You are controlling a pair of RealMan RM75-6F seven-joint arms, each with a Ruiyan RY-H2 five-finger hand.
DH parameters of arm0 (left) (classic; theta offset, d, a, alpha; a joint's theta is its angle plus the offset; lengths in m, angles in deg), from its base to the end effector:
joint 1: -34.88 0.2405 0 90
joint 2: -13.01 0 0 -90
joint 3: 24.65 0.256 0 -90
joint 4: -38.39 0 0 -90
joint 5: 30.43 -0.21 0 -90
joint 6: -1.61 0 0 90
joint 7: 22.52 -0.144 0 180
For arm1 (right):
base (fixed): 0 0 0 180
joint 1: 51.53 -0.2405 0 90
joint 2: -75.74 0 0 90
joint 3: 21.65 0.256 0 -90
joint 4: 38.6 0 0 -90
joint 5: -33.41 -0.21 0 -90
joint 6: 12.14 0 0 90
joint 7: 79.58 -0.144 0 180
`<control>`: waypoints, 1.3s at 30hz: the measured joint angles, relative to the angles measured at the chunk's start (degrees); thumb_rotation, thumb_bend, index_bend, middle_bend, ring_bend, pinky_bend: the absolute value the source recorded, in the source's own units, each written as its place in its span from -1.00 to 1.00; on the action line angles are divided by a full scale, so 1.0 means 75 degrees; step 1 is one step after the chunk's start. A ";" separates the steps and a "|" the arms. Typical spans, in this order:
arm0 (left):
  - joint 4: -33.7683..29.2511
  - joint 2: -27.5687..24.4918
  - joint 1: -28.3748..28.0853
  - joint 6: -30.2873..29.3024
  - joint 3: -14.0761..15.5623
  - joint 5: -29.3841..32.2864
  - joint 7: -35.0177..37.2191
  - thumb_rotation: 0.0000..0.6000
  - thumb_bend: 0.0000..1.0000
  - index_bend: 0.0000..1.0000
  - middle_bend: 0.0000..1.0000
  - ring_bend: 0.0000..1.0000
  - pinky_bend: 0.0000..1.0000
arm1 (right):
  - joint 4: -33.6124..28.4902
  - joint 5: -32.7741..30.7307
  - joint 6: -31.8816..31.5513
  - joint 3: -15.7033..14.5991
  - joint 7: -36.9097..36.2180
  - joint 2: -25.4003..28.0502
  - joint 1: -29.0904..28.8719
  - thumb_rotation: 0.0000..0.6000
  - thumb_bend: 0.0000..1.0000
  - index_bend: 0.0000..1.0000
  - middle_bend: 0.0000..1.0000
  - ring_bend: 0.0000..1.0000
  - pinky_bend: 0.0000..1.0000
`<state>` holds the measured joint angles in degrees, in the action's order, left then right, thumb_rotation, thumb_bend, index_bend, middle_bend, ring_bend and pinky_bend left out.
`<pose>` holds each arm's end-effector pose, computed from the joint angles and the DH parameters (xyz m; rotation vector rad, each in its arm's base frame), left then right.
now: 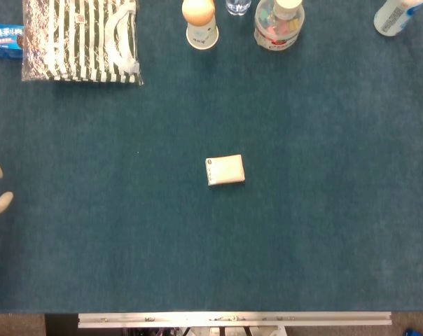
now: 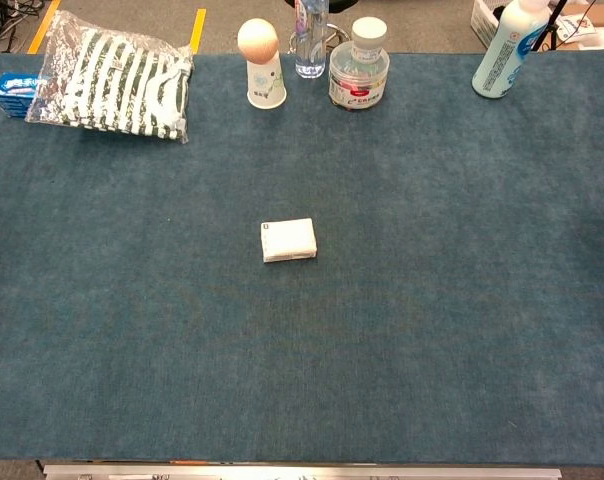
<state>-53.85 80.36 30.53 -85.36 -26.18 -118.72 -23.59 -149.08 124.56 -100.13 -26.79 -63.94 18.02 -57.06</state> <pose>-0.3024 0.1729 0.1402 -1.3986 -0.9133 -0.9543 -0.2507 -0.1502 0.1559 1.5322 -0.8670 0.8551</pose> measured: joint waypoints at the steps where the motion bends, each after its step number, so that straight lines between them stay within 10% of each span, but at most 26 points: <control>1: -0.0024 0.0040 0.0015 -0.0024 0.0028 -0.0038 -0.0130 1.00 -0.72 0.05 -0.41 -0.73 -0.76 | -0.0019 0.0031 -0.0013 0.0037 -0.0011 -0.0005 -0.0001 1.00 -1.00 -0.37 -0.49 -0.95 -0.77; 13: -0.0743 0.0289 -0.0226 0.1231 0.0587 -0.0094 -0.0628 1.00 -0.72 -0.10 -0.99 -1.00 -1.00 | -0.0139 0.0230 -0.0142 0.0480 -0.0053 0.0026 -0.0005 1.00 -1.00 -0.29 -0.47 -0.93 -0.77; 39: -0.0524 0.2615 -0.1911 0.3081 -0.0126 0.1180 -0.3590 1.00 -0.72 -0.50 -1.00 -1.00 -1.00 | -0.0005 0.0059 0.0066 0.0737 -0.0531 0.0261 0.0106 1.00 -1.00 -0.29 -0.47 -0.93 -0.77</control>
<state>-57.78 99.97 16.20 -62.25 -27.12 -109.87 -50.52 -149.12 125.00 -99.63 -21.26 -67.92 19.97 -56.27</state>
